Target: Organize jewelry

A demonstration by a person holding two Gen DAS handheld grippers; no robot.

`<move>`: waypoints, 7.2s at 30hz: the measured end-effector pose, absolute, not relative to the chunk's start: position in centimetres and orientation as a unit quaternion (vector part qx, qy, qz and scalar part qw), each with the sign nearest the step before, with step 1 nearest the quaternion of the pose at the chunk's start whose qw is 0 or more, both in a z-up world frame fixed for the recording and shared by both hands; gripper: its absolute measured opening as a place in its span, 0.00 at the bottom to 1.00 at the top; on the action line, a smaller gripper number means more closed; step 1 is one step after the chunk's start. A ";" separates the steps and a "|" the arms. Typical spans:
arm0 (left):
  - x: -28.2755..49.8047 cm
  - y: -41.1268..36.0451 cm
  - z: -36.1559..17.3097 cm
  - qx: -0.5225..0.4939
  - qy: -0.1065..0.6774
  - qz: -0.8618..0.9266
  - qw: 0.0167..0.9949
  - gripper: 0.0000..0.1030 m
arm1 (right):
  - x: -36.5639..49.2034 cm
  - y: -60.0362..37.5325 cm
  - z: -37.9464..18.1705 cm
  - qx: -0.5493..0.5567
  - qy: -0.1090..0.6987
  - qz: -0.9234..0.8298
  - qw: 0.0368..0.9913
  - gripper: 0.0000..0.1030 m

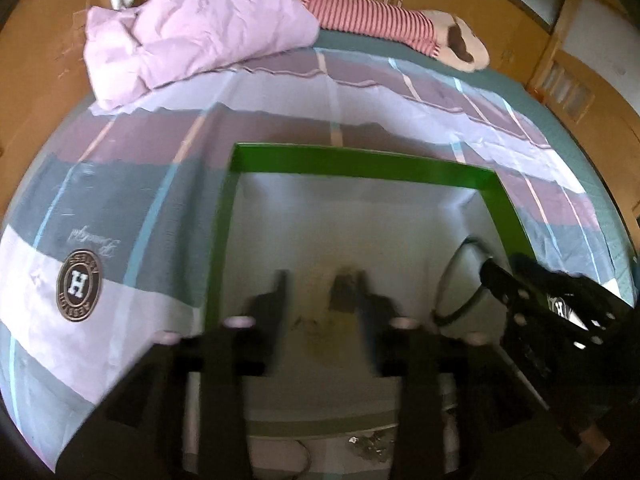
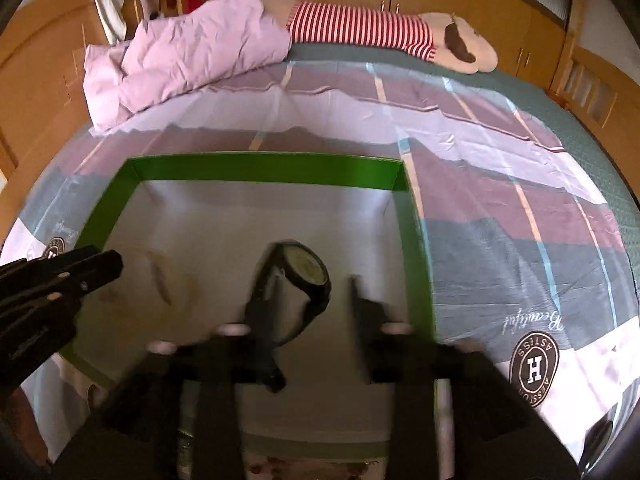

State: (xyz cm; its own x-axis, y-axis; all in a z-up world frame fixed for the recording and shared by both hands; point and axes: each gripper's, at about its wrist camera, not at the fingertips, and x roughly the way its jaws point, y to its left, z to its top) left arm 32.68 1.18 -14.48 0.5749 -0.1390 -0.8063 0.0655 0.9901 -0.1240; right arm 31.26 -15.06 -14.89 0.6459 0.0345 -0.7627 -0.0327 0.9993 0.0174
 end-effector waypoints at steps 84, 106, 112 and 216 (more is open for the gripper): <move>21.0 3.0 -22.2 -0.007 0.505 0.008 0.863 0.59 | 19.8 -17.1 -20.3 0.034 0.476 0.124 0.870 0.20; 13.2 -2.0 -20.9 0.009 0.499 -0.067 0.864 0.76 | 12.4 -19.1 -21.0 0.037 0.488 0.096 0.867 0.51; 13.7 -1.8 -21.9 0.004 0.510 -0.062 0.858 0.76 | 12.2 -18.5 -21.3 0.029 0.478 0.089 0.873 0.51; 18.4 -2.0 -21.3 -0.018 0.515 -0.095 0.852 0.12 | 15.3 -18.8 -21.3 0.075 0.506 0.123 0.850 0.11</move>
State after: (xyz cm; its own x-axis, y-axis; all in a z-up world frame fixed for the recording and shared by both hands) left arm 18.45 -1.96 -21.29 0.4519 -0.1812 -0.8735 0.1437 0.9811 -0.1292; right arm 15.31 -18.76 -21.33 0.4578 0.2841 -0.8424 -0.1328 0.9588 0.2512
